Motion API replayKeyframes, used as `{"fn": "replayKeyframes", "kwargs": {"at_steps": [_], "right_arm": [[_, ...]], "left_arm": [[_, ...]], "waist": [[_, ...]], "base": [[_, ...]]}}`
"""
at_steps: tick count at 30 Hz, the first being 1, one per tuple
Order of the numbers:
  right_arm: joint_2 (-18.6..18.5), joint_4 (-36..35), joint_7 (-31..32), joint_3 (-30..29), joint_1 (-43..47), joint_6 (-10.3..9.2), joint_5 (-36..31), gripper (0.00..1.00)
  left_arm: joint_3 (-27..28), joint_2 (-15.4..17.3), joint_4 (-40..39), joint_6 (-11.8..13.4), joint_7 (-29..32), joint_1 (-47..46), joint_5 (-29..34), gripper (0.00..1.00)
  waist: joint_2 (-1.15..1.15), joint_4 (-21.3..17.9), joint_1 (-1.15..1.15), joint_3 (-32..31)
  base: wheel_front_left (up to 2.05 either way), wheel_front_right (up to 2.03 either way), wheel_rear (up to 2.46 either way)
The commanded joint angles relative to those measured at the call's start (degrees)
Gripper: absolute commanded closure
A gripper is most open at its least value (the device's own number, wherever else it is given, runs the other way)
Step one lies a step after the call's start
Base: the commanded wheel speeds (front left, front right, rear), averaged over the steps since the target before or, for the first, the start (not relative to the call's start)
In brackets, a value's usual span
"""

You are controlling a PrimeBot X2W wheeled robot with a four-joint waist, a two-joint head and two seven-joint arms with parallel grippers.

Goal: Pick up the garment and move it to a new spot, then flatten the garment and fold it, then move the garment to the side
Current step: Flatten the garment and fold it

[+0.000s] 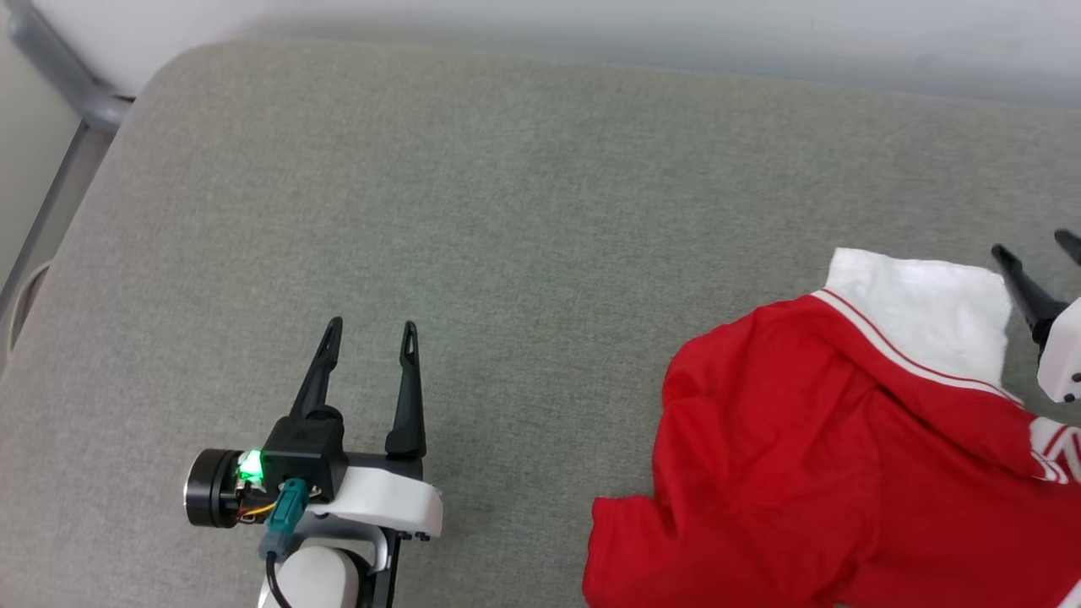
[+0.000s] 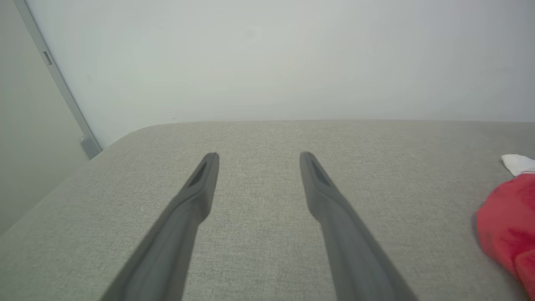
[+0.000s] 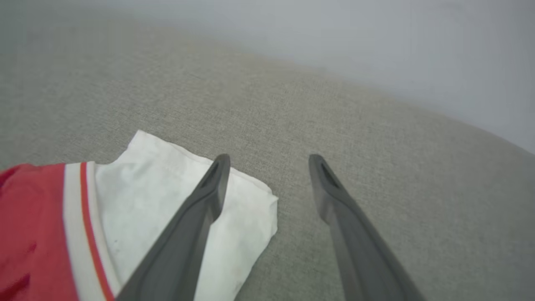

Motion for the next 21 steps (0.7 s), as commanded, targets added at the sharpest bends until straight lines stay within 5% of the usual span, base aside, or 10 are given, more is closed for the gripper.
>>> {"fn": "replayKeyframes", "kwargs": {"at_steps": [1, 8, 16, 21], "right_arm": [[0.2, -0.5, -3.8, -0.8, 1.3, -0.06, -1.2, 0.0], [2.3, -6.8, -8.2, -7.4, 6.1, -0.06, -7.4, 0.0], [7.7, -25.1, -8.3, -26.5, 22.5, -0.07, -22.0, 0.0], [11.9, -34.9, -5.6, -33.7, 31.4, -0.06, -28.5, 0.0]], "left_arm": [[0.4, 0.1, -0.1, -0.4, -0.1, 0.7, 0.3, 0.0], [0.4, 1.7, 0.0, -3.9, -0.1, -1.7, 0.7, 0.0], [-1.8, 5.3, 4.3, -10.6, -0.1, -10.3, -0.8, 0.0], [-4.7, 7.3, 7.2, -12.0, 0.5, -17.2, -1.7, 0.0]], "waist": [[0.0, -1.6, 0.0, -2.0], [0.0, -4.8, 0.0, -5.2], [0.0, -8.3, 0.0, -6.9], [0.0, -10.0, 0.0, -7.0]], "base": [[0.0, 0.0, 0.0], [0.0, 0.0, 0.0], [0.0, 0.0, 0.0], [0.0, 0.0, 0.0]]}}
